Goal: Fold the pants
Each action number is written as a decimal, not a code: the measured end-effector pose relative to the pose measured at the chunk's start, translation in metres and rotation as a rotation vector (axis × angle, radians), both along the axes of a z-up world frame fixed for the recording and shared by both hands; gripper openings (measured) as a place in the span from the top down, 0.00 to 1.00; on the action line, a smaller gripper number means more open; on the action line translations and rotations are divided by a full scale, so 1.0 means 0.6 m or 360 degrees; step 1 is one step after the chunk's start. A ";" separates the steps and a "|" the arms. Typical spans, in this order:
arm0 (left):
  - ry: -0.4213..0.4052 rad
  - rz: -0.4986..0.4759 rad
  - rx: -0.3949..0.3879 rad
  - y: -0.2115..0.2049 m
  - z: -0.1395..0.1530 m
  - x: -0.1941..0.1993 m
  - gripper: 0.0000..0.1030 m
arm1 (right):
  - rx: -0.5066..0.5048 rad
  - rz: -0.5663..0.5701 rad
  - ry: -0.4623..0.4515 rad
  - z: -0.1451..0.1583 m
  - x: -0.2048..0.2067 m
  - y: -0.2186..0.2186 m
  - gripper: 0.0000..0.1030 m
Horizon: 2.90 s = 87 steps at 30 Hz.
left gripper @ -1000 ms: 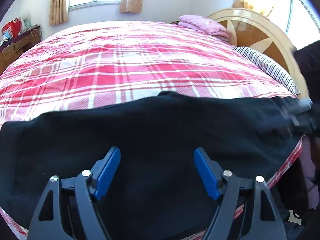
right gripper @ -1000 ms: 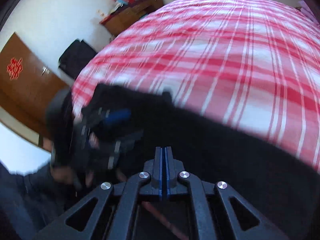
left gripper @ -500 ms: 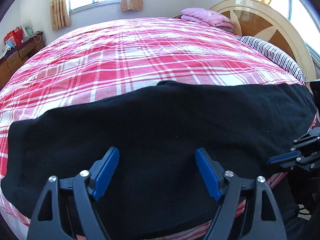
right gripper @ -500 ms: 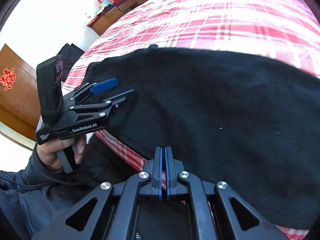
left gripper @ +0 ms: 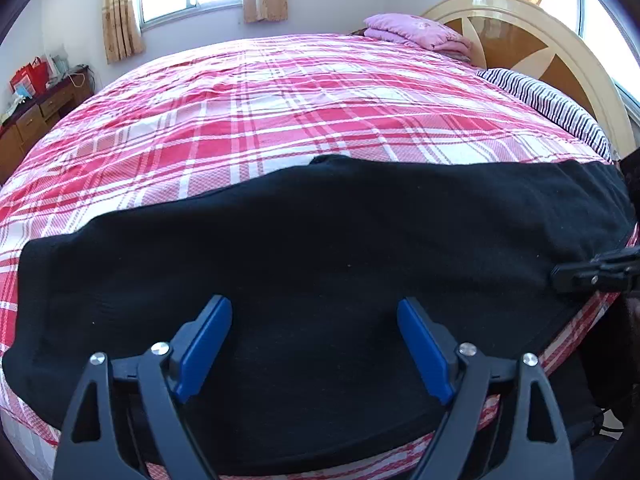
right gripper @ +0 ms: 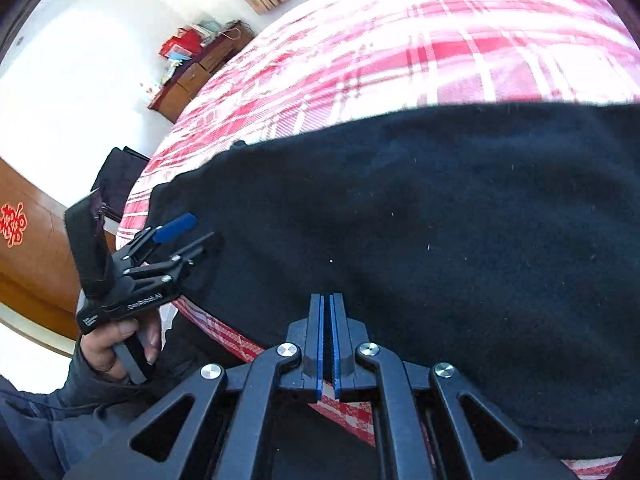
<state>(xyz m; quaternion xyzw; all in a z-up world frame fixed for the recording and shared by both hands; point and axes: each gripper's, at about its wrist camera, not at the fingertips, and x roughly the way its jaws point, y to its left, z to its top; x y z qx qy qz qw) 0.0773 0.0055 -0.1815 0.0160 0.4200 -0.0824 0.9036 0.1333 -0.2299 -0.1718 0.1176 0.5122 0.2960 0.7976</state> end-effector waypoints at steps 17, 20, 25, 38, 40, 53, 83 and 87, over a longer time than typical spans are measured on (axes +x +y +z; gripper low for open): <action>-0.0040 0.0056 -0.0052 -0.006 0.002 -0.007 0.15 | 0.0002 -0.0900 -0.0422 0.126 -0.036 -0.338 0.33; -0.0044 0.0039 -0.0042 -0.011 0.002 -0.008 0.14 | 0.0061 -0.1152 -0.0512 0.151 -0.079 -0.433 0.33; -0.0046 0.0043 -0.0038 -0.013 0.000 -0.008 0.14 | 0.0185 -0.1588 -0.0546 0.158 -0.162 -0.587 0.33; -0.0046 0.0042 -0.0018 -0.019 -0.003 -0.009 0.12 | 0.0087 -0.1592 -0.0522 0.138 -0.151 -0.626 0.39; -0.0047 0.0042 -0.0009 -0.021 -0.003 -0.010 0.12 | 0.0001 -0.1523 -0.0515 0.142 -0.119 -0.622 0.40; -0.0043 0.0046 0.0015 -0.027 -0.006 -0.007 0.08 | -0.0394 -0.1324 -0.0278 0.094 -0.002 -0.616 0.91; -0.0099 0.0204 0.0012 0.033 0.012 0.001 0.08 | 0.0075 -0.1457 -0.0398 0.083 -0.159 -0.633 0.44; -0.0064 0.0187 0.0000 0.031 0.002 0.003 0.08 | 0.0125 -0.1472 -0.0376 0.071 -0.155 -0.640 0.47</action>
